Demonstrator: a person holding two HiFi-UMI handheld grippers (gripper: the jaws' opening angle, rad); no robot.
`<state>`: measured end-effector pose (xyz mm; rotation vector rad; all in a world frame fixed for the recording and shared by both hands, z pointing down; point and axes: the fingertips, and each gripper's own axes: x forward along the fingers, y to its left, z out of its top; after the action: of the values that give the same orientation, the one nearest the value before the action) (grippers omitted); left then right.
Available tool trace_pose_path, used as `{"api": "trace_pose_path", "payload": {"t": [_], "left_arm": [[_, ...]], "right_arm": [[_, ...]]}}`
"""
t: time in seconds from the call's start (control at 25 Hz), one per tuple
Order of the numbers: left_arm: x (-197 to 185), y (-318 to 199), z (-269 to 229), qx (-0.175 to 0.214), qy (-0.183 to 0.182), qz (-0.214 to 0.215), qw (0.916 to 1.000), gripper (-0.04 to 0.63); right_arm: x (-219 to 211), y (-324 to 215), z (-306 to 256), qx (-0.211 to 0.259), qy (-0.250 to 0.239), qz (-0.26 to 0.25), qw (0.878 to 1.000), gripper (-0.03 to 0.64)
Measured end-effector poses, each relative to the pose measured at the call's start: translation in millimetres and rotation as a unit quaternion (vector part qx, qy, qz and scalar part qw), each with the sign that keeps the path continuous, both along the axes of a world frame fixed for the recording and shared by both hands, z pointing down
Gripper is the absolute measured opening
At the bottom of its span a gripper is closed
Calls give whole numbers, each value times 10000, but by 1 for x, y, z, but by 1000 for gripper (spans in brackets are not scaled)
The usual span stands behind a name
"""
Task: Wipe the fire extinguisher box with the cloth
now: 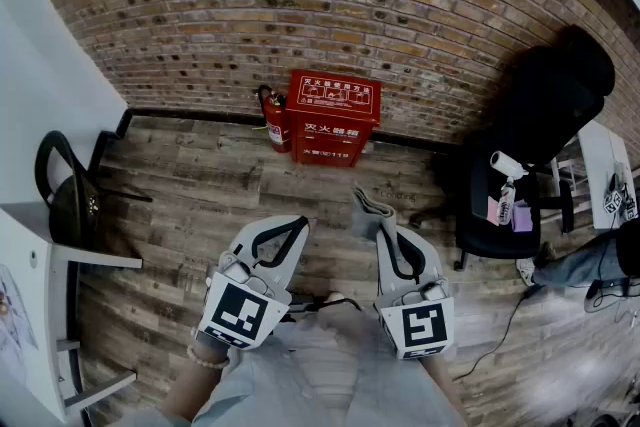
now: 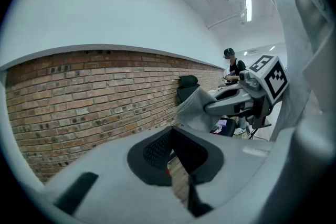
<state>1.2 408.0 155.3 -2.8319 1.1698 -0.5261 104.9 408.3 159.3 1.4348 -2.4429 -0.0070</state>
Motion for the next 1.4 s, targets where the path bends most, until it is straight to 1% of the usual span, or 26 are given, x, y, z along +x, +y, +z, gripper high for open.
{"api": "trace_pose_path", "payload": {"t": [0.64, 0.72, 0.84, 1.16, 1.4], "left_arm": [[0, 0, 0, 12, 46, 33, 10000, -3], [-1, 0, 1, -14, 21, 42, 10000, -3], [-1, 0, 1, 23, 79, 57, 9999, -3], [-14, 1, -2, 93, 120, 117, 9998, -3], [-29, 1, -2, 100, 71, 177, 9998, -3]], "right_arm": [[-1, 1, 2, -38, 18, 20, 10000, 17], [-1, 1, 2, -28, 9, 42, 10000, 17], [-1, 1, 2, -33, -3, 117, 9999, 18], [-11, 3, -1, 12, -13, 261, 9997, 18], [-24, 5, 0, 6, 47, 321, 9995, 18]]}}
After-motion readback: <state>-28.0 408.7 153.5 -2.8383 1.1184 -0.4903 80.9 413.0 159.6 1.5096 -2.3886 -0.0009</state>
